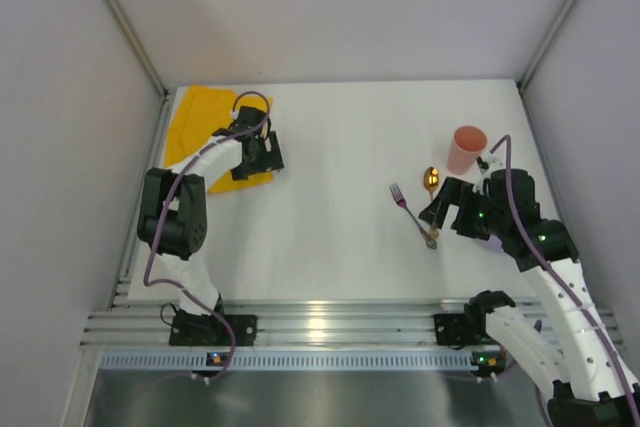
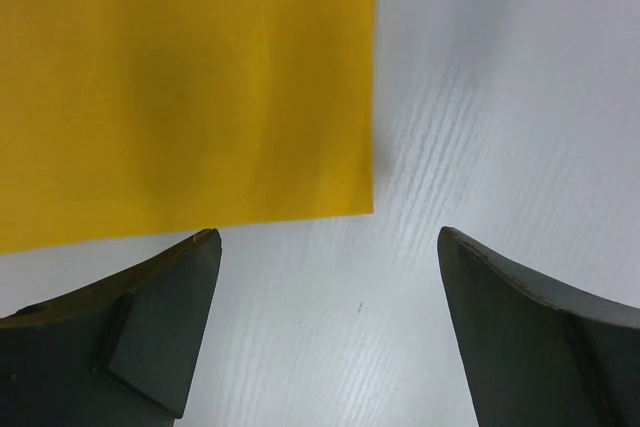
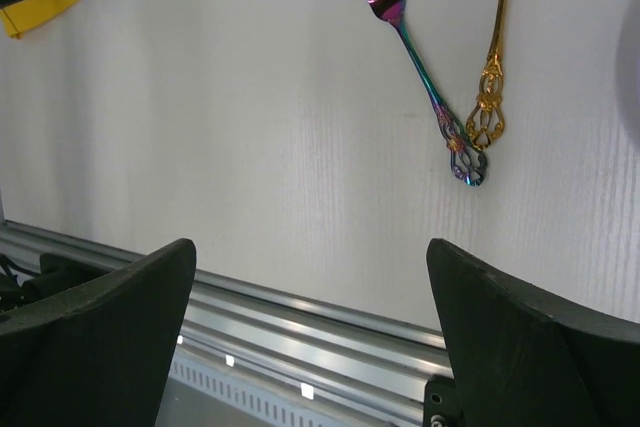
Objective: Set the dinner table for one person
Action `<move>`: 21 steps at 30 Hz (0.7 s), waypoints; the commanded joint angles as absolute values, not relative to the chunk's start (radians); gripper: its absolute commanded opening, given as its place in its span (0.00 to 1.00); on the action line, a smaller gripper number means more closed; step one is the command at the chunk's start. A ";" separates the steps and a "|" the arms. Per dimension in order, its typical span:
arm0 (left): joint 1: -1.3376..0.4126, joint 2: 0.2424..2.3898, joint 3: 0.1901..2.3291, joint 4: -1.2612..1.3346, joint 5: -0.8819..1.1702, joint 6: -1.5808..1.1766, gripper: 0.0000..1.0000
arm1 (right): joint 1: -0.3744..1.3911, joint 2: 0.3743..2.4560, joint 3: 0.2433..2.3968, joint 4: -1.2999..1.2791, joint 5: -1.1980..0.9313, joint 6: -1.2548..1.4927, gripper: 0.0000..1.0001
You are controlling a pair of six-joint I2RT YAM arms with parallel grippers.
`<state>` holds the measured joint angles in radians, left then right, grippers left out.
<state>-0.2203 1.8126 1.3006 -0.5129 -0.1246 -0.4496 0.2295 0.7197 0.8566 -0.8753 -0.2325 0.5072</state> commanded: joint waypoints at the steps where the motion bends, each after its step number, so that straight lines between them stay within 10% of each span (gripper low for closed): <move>1: -0.238 1.894 1.356 -0.592 -0.175 -0.485 0.94 | 0.242 0.706 0.885 -0.897 -0.195 0.474 1.00; 18: -0.261 2.094 1.503 -0.675 -0.259 -0.463 0.50 | 0.268 0.773 0.908 -0.877 -0.132 0.445 1.00; 21: -0.261 2.123 1.538 -0.692 -0.246 -0.453 0.15 | 0.271 0.784 0.908 -0.871 -0.126 0.442 1.00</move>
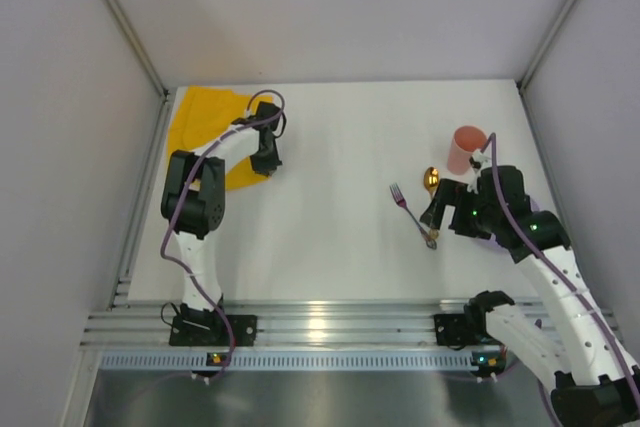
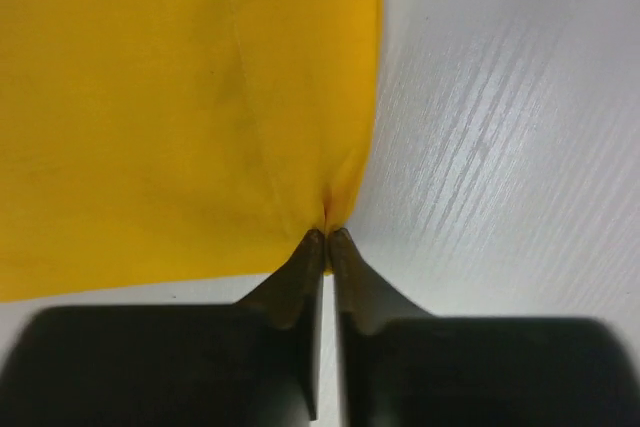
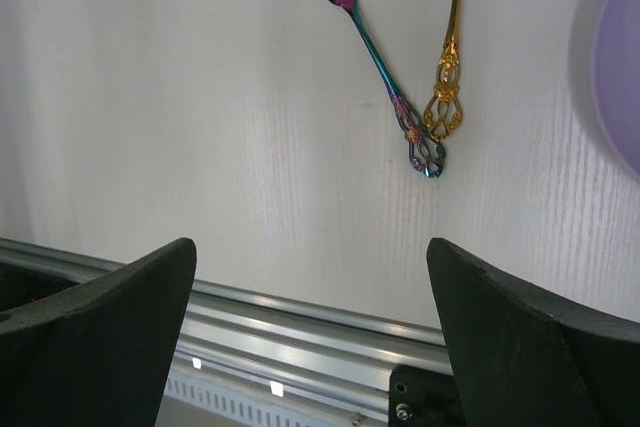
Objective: Set the dinner table for one person
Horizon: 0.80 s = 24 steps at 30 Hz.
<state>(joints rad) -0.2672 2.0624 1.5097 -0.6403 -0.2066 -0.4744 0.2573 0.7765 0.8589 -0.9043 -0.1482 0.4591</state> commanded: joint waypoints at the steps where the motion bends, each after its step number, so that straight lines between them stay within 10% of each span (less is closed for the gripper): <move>1: -0.261 2.129 1.549 -0.696 -0.238 -0.451 0.00 | 0.272 0.785 0.908 -0.870 -0.124 0.439 1.00; 17: -0.615 2.330 2.233 -0.982 -0.167 -0.397 0.00 | 0.273 0.815 0.884 -0.833 -0.136 0.453 1.00; 19: -0.675 2.324 2.246 -0.973 -0.146 -0.396 0.26 | 0.272 0.830 0.885 -0.822 -0.149 0.456 1.00; 21: -0.716 2.293 2.240 -0.950 -0.132 -0.397 0.96 | 0.273 0.859 0.900 -0.798 -0.156 0.459 1.00; 24: -0.724 2.218 2.211 -0.934 -0.132 -0.423 0.99 | 0.278 0.926 0.945 -0.755 -0.173 0.460 1.00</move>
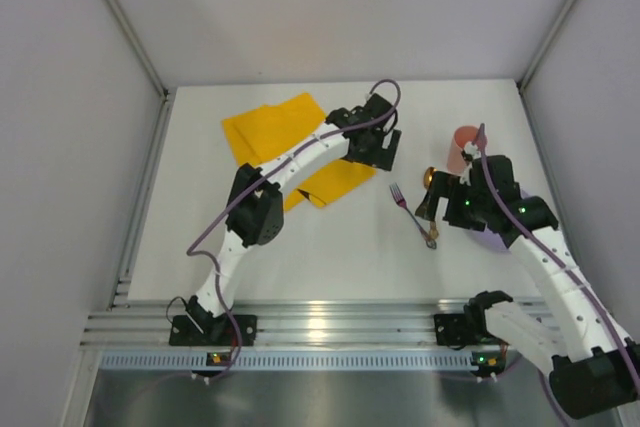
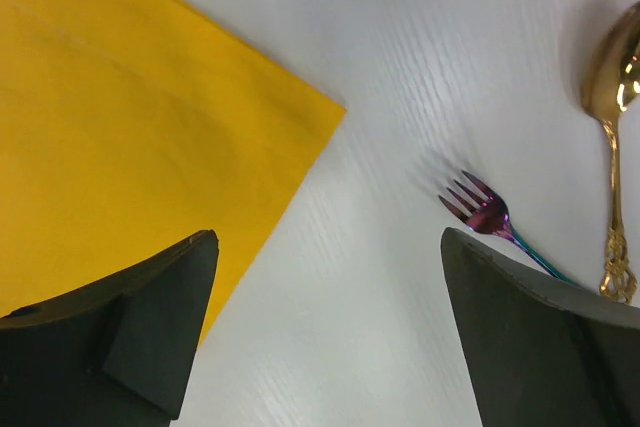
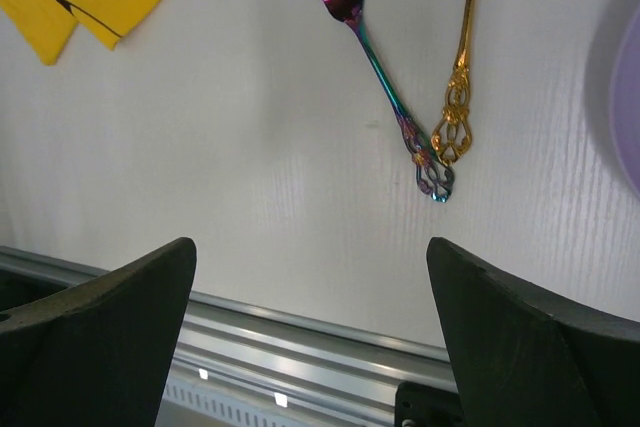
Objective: Set the dinner table for one person
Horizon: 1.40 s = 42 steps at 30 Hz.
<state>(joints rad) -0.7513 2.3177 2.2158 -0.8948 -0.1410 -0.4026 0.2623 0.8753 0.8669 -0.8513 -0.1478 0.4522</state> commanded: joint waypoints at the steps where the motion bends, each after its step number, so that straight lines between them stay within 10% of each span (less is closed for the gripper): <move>1: -0.723 2.192 2.194 -0.922 -0.152 -0.434 0.99 | 0.278 0.949 0.960 -0.743 -0.179 0.463 1.00; 17: -0.454 1.623 1.278 -0.703 -0.143 -0.607 0.93 | 0.328 1.773 1.544 -0.595 -0.431 0.474 1.00; 42: -0.423 1.845 1.155 -0.571 -0.035 -0.609 0.55 | 0.448 2.204 1.756 -0.672 -0.301 0.450 0.93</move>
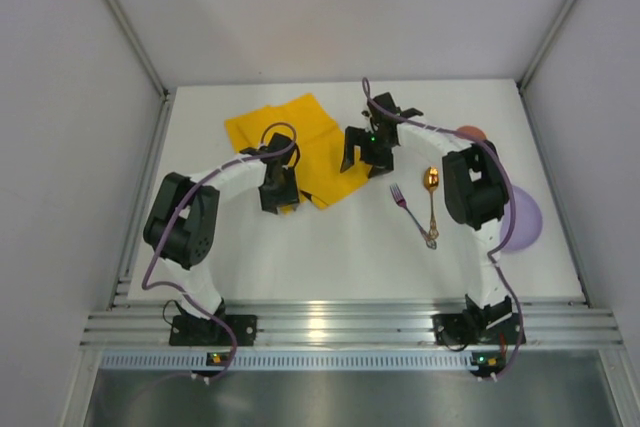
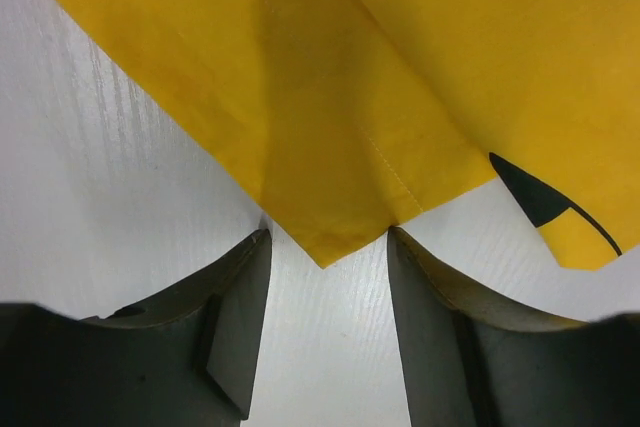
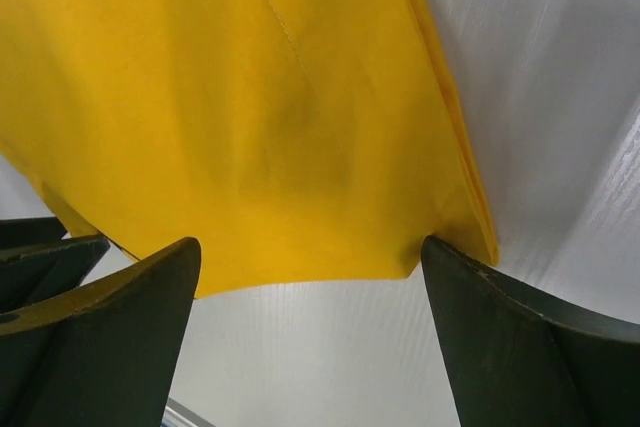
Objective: Set the dinner table for one person
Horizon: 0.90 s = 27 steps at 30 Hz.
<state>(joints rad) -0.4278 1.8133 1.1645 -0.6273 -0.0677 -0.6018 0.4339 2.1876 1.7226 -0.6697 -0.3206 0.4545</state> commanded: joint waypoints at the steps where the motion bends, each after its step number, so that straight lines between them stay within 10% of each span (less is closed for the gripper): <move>1: -0.423 1.851 1.158 -0.572 -0.035 -0.607 0.55 | 0.446 2.197 1.755 -0.676 -0.292 0.443 0.92; 27: -0.397 1.916 1.192 -0.601 -0.031 -0.563 0.00 | 0.422 2.289 1.895 -0.772 -0.060 0.411 0.86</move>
